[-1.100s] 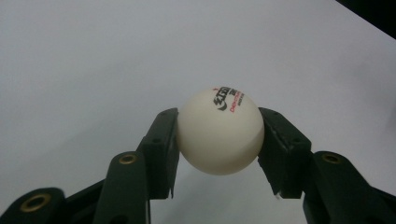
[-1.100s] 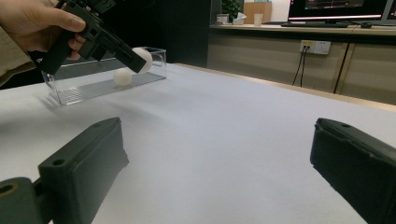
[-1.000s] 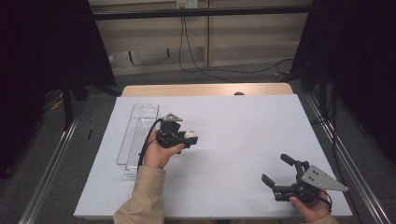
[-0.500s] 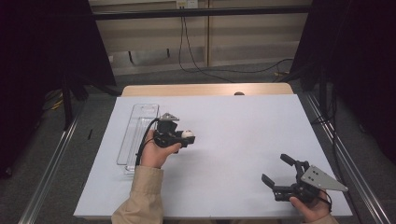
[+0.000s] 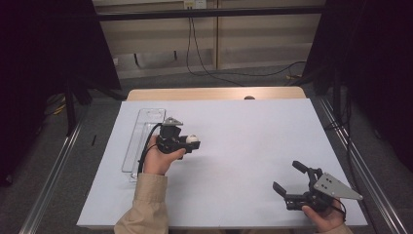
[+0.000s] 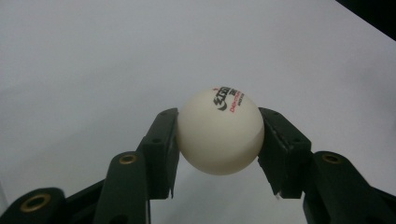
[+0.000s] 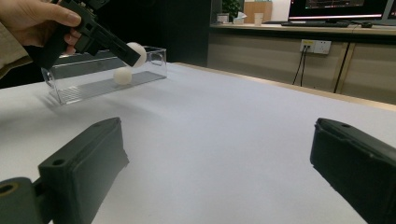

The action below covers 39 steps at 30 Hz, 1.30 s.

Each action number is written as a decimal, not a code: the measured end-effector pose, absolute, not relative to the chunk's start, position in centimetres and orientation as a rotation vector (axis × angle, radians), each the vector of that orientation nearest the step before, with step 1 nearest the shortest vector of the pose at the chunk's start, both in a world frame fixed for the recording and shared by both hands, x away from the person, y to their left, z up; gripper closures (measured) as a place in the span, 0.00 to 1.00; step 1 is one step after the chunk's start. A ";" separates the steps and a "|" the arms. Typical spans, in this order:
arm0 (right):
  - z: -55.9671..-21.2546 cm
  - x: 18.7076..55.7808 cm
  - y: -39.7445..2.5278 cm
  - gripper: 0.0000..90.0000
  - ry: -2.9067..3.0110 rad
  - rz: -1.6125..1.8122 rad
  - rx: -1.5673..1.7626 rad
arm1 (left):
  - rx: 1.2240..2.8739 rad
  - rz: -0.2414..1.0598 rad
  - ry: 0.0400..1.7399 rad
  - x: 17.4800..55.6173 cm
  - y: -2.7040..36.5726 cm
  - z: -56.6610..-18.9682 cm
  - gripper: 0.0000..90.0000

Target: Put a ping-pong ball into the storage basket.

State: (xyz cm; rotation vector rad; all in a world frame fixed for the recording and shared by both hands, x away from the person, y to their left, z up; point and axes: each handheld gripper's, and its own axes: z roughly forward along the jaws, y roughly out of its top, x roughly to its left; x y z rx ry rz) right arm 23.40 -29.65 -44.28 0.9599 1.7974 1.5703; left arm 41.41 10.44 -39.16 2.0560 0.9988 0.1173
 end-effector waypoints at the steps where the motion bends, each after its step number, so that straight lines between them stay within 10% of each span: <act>1: -44.3 23.4 -29.6 0.03 1.798 1.570 0.960 | 2.050 0.119 1.006 41.4 10.4 -39.2 0.57; 39: -44.3 23.4 -29.7 0.03 1.795 1.571 0.960 | 2.032 0.194 1.027 41.4 12.9 -38.1 0.57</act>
